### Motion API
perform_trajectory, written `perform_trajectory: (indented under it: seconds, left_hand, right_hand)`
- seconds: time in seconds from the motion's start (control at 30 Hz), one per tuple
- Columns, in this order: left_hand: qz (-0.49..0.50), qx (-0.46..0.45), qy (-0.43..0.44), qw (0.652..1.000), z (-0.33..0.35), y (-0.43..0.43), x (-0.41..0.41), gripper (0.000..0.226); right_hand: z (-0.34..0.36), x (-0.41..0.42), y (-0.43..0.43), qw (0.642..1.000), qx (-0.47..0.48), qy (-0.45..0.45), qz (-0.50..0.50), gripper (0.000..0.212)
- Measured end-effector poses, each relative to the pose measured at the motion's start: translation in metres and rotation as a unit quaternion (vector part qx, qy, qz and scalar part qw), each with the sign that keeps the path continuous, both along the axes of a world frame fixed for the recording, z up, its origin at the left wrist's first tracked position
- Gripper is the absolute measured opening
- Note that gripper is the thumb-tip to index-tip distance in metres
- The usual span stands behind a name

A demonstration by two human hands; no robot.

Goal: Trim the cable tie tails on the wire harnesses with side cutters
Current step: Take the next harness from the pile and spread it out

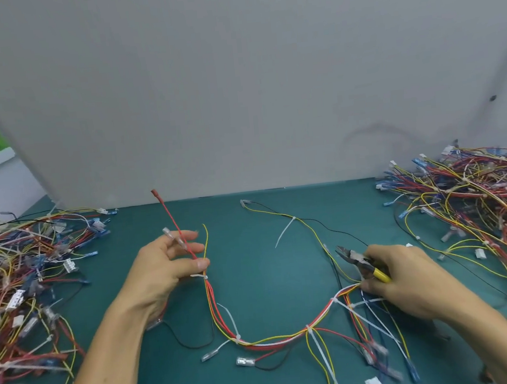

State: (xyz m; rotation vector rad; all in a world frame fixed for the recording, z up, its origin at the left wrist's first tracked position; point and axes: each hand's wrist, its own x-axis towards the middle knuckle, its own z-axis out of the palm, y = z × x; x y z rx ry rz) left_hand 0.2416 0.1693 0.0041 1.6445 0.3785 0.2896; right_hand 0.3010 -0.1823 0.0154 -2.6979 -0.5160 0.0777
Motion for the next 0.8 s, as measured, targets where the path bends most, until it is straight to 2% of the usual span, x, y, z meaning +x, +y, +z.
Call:
perform_trajectory:
  seconds: [0.1, 0.17, 0.23, 0.3, 0.43, 0.5, 0.6, 0.67, 0.73, 0.8]
  left_hand:
    - [0.082, 0.04, 0.019, 0.996, -0.003, 0.007, 0.001, 0.042]
    - [0.164, 0.129, 0.06, 0.976, -0.005, 0.015, 0.001, 0.041]
    - [0.216, 0.246, 0.103, 0.939, -0.004, 0.021, -0.002, 0.037]
    - [0.229, 0.322, 0.134, 0.909, -0.002, 0.021, -0.004, 0.034]
    - [0.225, 0.389, 0.184, 0.874, 0.0, 0.015, -0.006, 0.029]
    - [0.226, 0.413, 0.235, 0.85, 0.004, 0.013, -0.008, 0.036]
    - [0.252, 0.434, 0.299, 0.812, 0.012, 0.009, -0.013, 0.072]
    - [0.281, 0.467, 0.255, 0.798, 0.02, 0.004, -0.015, 0.078]
    - [0.273, 0.504, 0.136, 0.808, 0.031, -0.006, -0.014, 0.06]
    - [0.2, 0.502, -0.003, 0.842, 0.043, -0.026, -0.011, 0.037]
  right_hand:
    - [0.0, 0.0, 0.0, 1.0, -0.001, 0.001, -0.009, 0.023]
    - [0.0, 0.001, -0.001, 1.0, 0.001, 0.005, -0.012, 0.022]
    - [0.0, 0.001, -0.001, 1.0, -0.002, 0.009, -0.013, 0.022]
    - [0.0, 0.002, -0.001, 1.0, -0.006, 0.013, -0.01, 0.023]
    - [0.001, 0.002, -0.002, 1.0, -0.01, 0.016, -0.007, 0.023]
    - [0.001, 0.002, -0.002, 1.0, -0.009, 0.016, 0.002, 0.021]
    - [0.005, 0.001, -0.003, 1.0, 0.003, 0.018, 0.024, 0.019]
    - [0.012, 0.002, -0.006, 0.999, 0.028, 0.01, 0.024, 0.013]
    - [0.022, 0.003, -0.013, 0.996, 0.084, 0.0, 0.002, 0.007]
    - [0.03, 0.006, -0.023, 0.993, 0.113, -0.02, -0.013, 0.007]
